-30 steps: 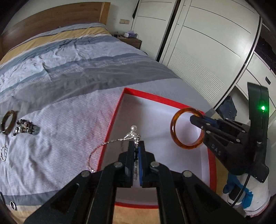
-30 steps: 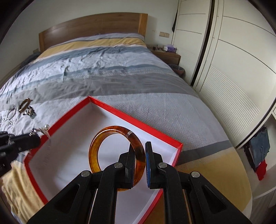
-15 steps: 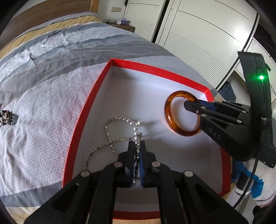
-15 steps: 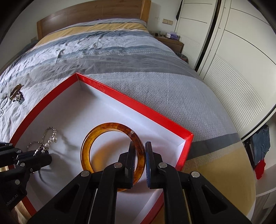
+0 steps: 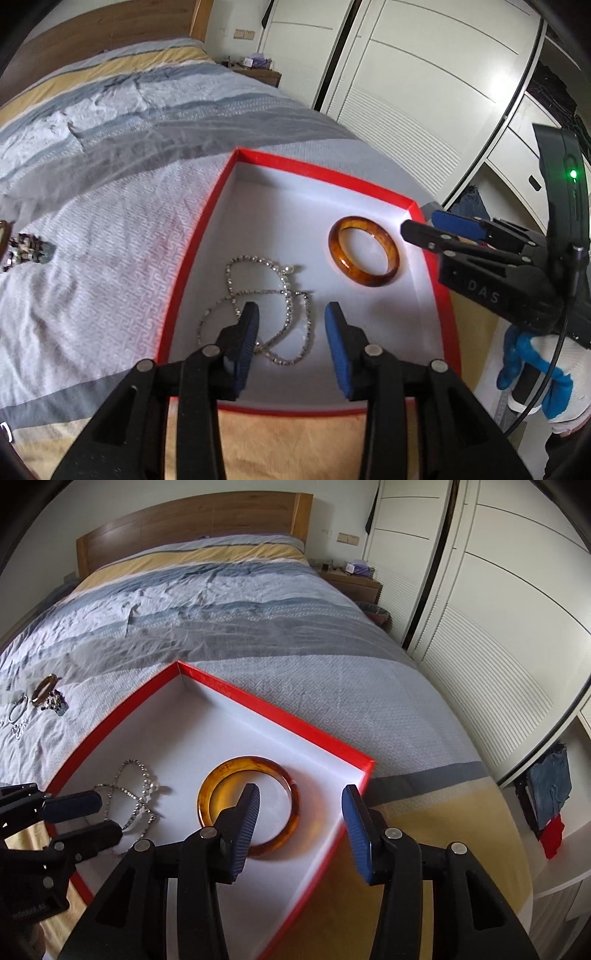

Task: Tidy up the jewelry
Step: 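Carry both items to the red box and open both tools to release them, then withdraw both tools from the box back toward the jewelry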

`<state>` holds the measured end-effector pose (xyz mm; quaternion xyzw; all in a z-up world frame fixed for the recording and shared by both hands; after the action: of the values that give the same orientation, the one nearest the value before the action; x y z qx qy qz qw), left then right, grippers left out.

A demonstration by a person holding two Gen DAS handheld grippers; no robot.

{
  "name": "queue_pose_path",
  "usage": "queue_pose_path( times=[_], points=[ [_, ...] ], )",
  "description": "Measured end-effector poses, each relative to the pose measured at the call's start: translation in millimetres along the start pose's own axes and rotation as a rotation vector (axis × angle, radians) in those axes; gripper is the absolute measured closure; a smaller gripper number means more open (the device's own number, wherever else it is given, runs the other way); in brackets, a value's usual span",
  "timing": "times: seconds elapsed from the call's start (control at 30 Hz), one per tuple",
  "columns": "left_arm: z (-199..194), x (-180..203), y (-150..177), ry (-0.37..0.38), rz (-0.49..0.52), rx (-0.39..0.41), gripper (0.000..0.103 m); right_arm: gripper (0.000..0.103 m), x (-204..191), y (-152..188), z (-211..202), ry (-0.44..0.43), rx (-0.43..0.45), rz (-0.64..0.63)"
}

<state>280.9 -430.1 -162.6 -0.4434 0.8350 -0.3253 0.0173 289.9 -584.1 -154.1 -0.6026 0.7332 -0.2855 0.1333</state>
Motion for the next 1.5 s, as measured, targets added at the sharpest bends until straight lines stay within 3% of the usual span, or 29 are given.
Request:
queue_pose_path(
  times=[0.17,0.37,0.67,1.0,1.23,1.5],
  points=[
    [-48,-9,4,-0.050,-0.005,0.050,0.068,0.057,4,7,-43,-0.002,0.025,0.031],
    [-121,-36,22,-0.146,0.014,0.066,0.068,0.057,-18,20,-105,-0.050,0.069,0.054],
    [-243,-81,77,-0.270,-0.039,0.144,0.068,0.057,-89,45,-208,-0.137,0.132,0.062],
    [-343,-154,150,-0.411,-0.151,0.214,0.067,0.056,-182,80,-294,-0.210,0.189,0.032],
    [-390,-208,190,-0.451,-0.263,0.260,0.064,0.055,-244,94,-332,-0.238,0.216,-0.051],
    [-394,-245,213,-0.486,-0.321,0.263,0.060,0.055,-288,95,-336,-0.290,0.233,-0.102]
  ],
)
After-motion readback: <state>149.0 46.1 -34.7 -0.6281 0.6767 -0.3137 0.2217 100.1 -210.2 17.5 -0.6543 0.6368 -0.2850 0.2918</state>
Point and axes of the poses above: each gripper's, at about its wrist camera, not at the fingertips, and z roughly the way its jaws point, x to its right, y to its underside, the point moved 9 cm from there along z, roughly the way its jaws point, and after that the axes turned 3 degrees about -x, right-handed, at the moved point
